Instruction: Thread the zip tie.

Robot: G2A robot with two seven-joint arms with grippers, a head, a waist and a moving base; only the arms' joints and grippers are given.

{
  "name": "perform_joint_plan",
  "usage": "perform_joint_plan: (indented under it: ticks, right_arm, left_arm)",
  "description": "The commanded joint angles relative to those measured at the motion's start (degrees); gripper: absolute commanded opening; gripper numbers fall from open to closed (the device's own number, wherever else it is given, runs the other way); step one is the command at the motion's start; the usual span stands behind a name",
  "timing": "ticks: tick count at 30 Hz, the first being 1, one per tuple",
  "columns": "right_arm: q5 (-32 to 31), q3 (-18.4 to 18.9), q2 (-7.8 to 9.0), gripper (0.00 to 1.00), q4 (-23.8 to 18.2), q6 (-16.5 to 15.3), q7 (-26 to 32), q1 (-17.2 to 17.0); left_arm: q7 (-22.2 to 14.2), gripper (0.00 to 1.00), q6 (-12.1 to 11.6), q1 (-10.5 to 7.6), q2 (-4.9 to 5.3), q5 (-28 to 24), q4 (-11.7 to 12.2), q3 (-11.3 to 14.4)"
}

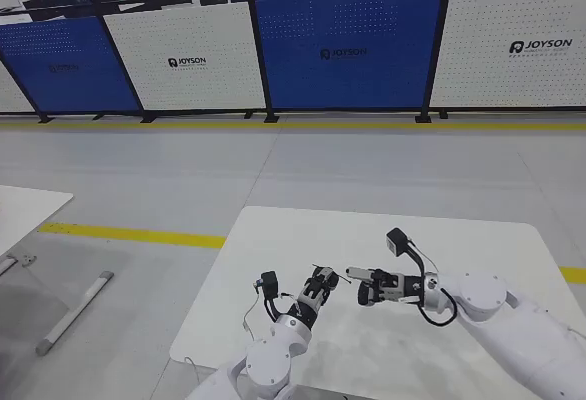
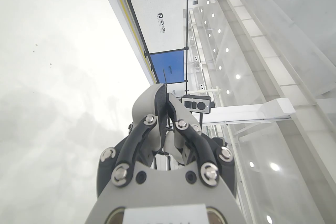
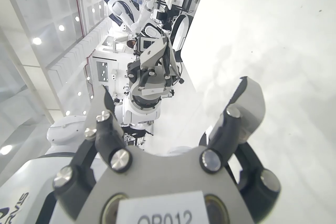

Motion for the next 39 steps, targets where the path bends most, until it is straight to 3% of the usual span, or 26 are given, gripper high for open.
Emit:
perform_joint_plan:
  ticks: [1,2,5,7,10,34,36,37,39]
  right_arm:
    - [-0.4,0.6,-0.09,0.87,0.0,0.2,0.5,-0.2]
    - [-0.6,0.9,-0.16,0.46,0.0,0.4,0.6,-0.3]
    - [-0.7,1.5,-0.52,0.33,-0.1,1.0,1.5,-0.6]
    - [-1.1,1.9,-0.8,0.16,0.1,1.3,1.8,-0.8]
    - [-1.2,2.5,-1.16,0.04,0.7,1.5,2.5,-1.0]
    - [-4.2,7.5,-3.08,0.0,2.4,3.7,4.4,-3.2]
    - [-4.6,8.0,-3.16,0.0,2.2,3.9,4.5,-3.4]
    - [-4.8,8.2,-3.18,0.0,2.1,3.9,4.6,-3.5]
    - [-5.2,8.6,-3.23,0.0,1.9,4.1,4.9,-3.7]
  left_arm:
    - [0.0,0.0,0.0,0.0,0.0,0.0,0.0,0.0]
    - [0.0,0.0,0.0,0.0,0.0,0.0,0.0,0.0]
    - [0.0,0.0,0.0,0.0,0.0,0.0,0.0,0.0]
    - [0.0,0.0,0.0,0.0,0.0,0.0,0.0,0.0]
    - [0.0,0.0,0.0,0.0,0.0,0.0,0.0,0.0]
    - [0.0,0.02,0.0,0.0,0.0,0.0,0.0,0.0]
    - [0.0,0.77,0.0,0.0,0.0,0.0,0.0,0.0]
    - [0.0,1.0,0.0,0.0,0.0,0.0,0.0,0.0]
    - [0.0,1.0,0.0,0.0,0.0,0.0,0.0,0.0]
